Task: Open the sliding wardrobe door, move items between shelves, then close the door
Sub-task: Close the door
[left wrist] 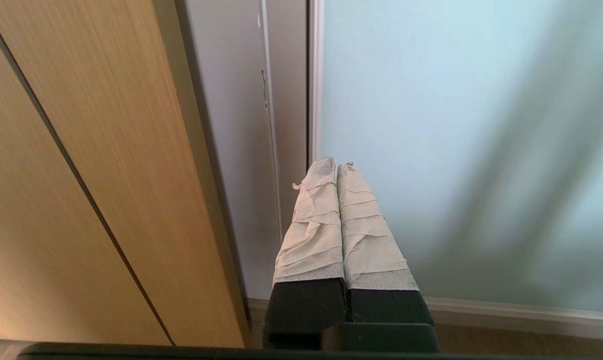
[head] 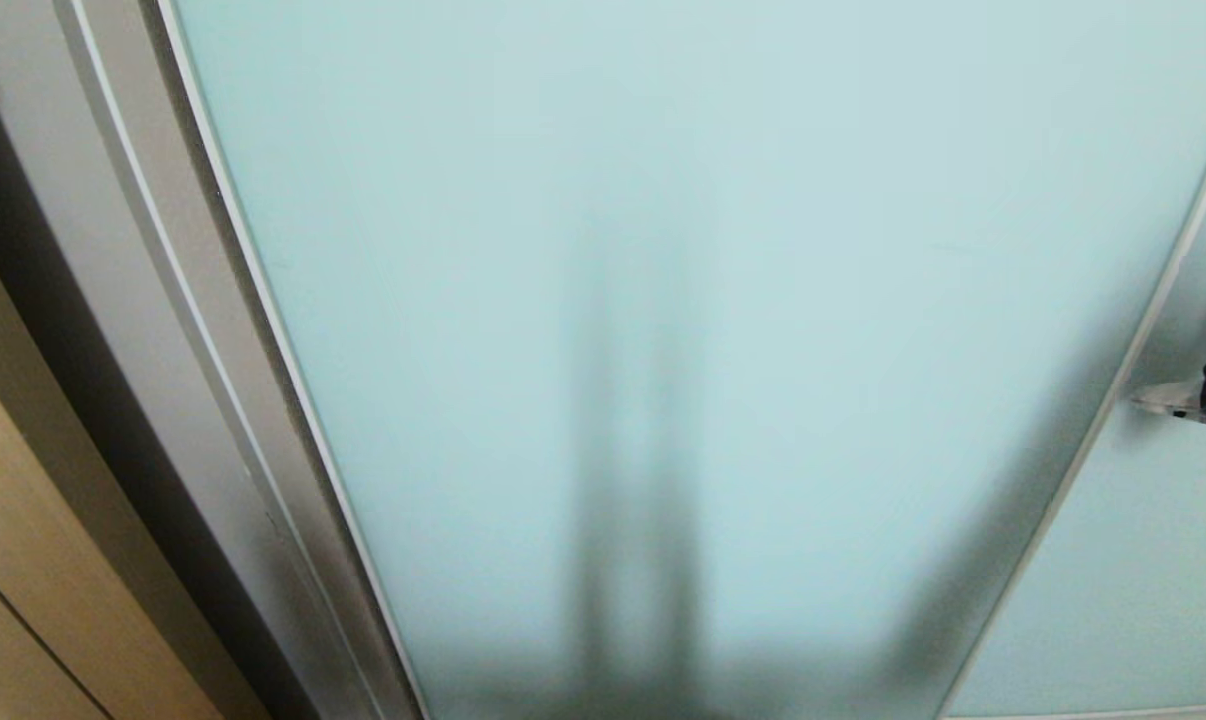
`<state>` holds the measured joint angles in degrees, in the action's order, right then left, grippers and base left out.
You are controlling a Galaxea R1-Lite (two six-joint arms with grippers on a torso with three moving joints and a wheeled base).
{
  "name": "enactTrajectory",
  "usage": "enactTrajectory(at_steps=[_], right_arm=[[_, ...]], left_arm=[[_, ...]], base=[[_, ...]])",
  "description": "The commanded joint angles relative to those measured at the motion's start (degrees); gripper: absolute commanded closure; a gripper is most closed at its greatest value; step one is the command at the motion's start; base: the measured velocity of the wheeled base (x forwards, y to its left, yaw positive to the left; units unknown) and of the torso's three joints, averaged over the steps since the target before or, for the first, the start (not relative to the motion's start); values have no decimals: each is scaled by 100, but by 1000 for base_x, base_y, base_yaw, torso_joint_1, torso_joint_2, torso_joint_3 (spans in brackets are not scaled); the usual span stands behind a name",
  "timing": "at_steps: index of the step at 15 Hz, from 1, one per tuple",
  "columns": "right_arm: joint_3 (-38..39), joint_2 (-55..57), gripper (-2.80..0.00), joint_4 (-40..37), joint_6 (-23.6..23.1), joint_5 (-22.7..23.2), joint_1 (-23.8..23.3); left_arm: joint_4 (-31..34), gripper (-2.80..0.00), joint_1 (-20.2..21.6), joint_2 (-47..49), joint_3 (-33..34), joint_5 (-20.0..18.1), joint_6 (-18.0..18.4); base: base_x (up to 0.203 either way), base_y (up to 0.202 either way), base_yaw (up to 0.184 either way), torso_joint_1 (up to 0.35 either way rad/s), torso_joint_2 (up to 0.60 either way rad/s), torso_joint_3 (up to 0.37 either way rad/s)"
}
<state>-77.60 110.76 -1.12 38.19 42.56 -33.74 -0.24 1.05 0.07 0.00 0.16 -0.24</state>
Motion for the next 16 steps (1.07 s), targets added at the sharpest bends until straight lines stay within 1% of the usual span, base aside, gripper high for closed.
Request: enactTrajectory(at_steps=[1,6,13,14,16], right_arm=[[69,-47,0,9,22,25,111],[211,-134,0,24,22,16,289],[251,-212,0,30,20,-30,248],[254,-244,0,71,13,-203,213],[194,-288,0,304,17,-798,6]], left_arm=[[-2,0,2,1,0,2,-2],[-3,0,9,9,0,2,-2],[-2,0,9,1,0,2,-2],[-2,0,2,10,0,2,-2],[-2,0,7,3,0,2,-2]], base=[[0,0,0,0,0,0],[0,0,0,0,0,0],[0,0,0,0,0,0],[0,0,0,0,0,0],[0,0,0,0,0,0]])
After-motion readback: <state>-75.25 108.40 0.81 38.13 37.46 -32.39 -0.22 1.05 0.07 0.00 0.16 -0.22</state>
